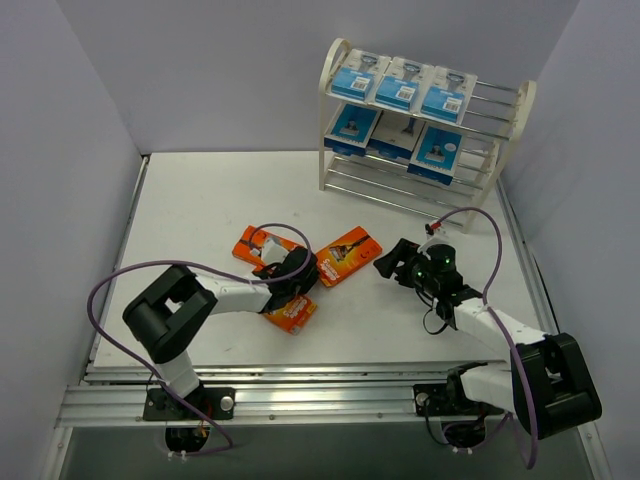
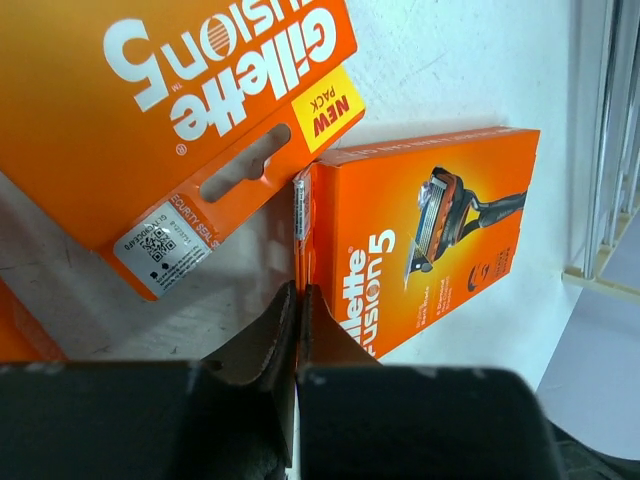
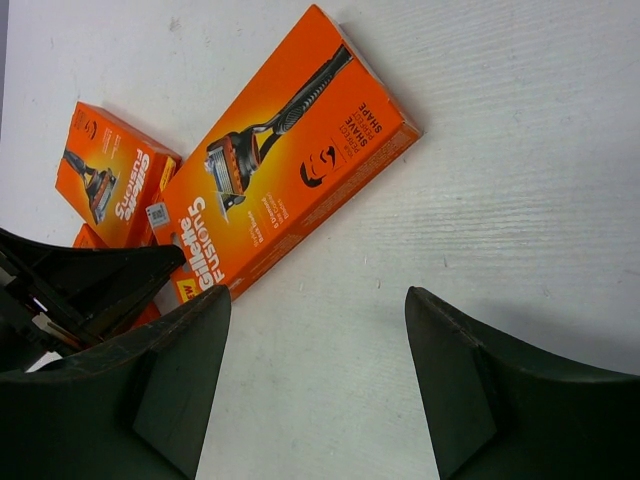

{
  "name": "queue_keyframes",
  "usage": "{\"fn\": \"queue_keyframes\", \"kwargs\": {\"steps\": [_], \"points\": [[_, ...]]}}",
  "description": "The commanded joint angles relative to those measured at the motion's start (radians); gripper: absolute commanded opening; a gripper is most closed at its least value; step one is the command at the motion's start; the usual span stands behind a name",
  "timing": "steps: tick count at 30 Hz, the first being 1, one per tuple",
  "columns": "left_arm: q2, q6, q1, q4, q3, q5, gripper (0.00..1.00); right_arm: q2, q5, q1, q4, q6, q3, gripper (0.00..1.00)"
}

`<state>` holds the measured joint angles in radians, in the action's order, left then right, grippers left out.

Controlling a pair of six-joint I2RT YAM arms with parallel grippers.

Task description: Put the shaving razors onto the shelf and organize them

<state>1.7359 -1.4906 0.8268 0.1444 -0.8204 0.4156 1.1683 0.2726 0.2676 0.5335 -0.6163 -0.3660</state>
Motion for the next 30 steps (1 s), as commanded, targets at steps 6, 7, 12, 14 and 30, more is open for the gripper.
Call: {"fn": "queue_keyframes", "kwargs": {"steps": [6,7,12,14,30], "points": [[-0.035,-0.02,-0.057,0.135,0.004,-0.003,0.02,-0.058,0.014,-0.018,-0.07,0.036,-0.059,0.66],[-0.038,-0.016,-0.06,0.144,0.003,-0.006,0.02,-0.062,0.014,-0.019,-0.081,0.041,-0.065,0.66],[-0.03,0.019,-0.087,0.191,-0.028,-0.038,0.02,-0.101,0.019,-0.022,-0.124,0.029,-0.08,0.66],[-0.013,0.027,-0.091,0.257,-0.034,-0.05,0.02,-0.117,0.016,-0.024,-0.139,0.029,-0.076,0.66],[0.025,0.073,-0.109,0.432,-0.106,-0.182,0.02,-0.153,-0.033,-0.03,-0.231,0.066,-0.076,0.66]]}}
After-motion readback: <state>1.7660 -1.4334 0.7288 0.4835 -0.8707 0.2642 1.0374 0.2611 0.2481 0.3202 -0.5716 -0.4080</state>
